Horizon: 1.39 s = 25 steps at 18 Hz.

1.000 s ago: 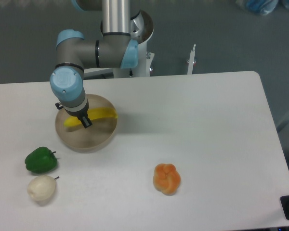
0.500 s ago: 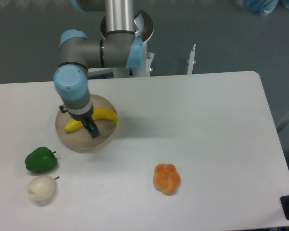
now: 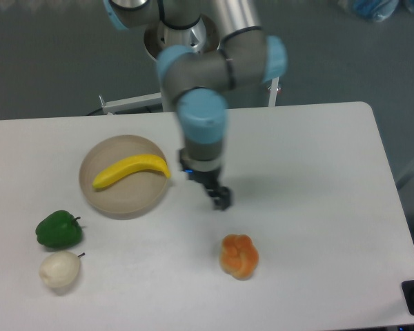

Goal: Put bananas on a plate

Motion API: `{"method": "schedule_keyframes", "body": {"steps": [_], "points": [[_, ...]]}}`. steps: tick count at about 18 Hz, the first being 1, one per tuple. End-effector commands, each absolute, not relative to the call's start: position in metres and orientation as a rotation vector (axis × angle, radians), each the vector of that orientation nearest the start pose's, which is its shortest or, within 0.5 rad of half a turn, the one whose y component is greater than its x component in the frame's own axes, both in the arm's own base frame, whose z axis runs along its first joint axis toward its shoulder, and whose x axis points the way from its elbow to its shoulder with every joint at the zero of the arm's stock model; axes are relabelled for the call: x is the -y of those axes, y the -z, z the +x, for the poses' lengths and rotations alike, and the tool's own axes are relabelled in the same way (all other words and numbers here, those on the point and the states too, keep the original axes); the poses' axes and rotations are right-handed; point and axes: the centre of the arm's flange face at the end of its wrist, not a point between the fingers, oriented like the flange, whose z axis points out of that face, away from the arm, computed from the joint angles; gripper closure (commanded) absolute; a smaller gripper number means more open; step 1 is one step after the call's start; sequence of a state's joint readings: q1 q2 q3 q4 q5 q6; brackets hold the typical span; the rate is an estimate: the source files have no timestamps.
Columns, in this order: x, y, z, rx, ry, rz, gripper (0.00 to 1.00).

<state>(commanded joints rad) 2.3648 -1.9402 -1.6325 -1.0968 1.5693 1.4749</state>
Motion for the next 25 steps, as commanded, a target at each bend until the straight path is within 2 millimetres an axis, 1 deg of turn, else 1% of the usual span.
{"method": "schedule_keyframes", "body": {"steps": [2,3,4,5,6,8,10,12,15,25], "points": [[-0.516,-0.302,-0.384,-1.061,-0.077,-2.937,0.00],[-0.507,-0.298,-0.414,-1.043,-0.076,-2.943,0.00],[-0.506,-0.296,-0.426,-1.054,-0.079,-2.939,0.00],[-0.509,-0.290,-0.433,-1.071,-0.076,-2.937,0.00],[-0.514,-0.283,-0.447,-1.064,-0.078,-2.939,0.00],[-0.518,-0.279,-0.467,-1.052,-0.094,-2.940,0.00],[-0.520,-0.271,-0.481,-1.081,-0.097,-2.931,0.00],[-0.518,-0.265,-0.491,-1.112,-0.094,-2.923,0.00],[-0.518,-0.262,-0.493,-1.110,-0.092,-2.924,0.00],[-0.518,-0.263,-0.495,-1.105,-0.096,-2.925,0.00]]}}
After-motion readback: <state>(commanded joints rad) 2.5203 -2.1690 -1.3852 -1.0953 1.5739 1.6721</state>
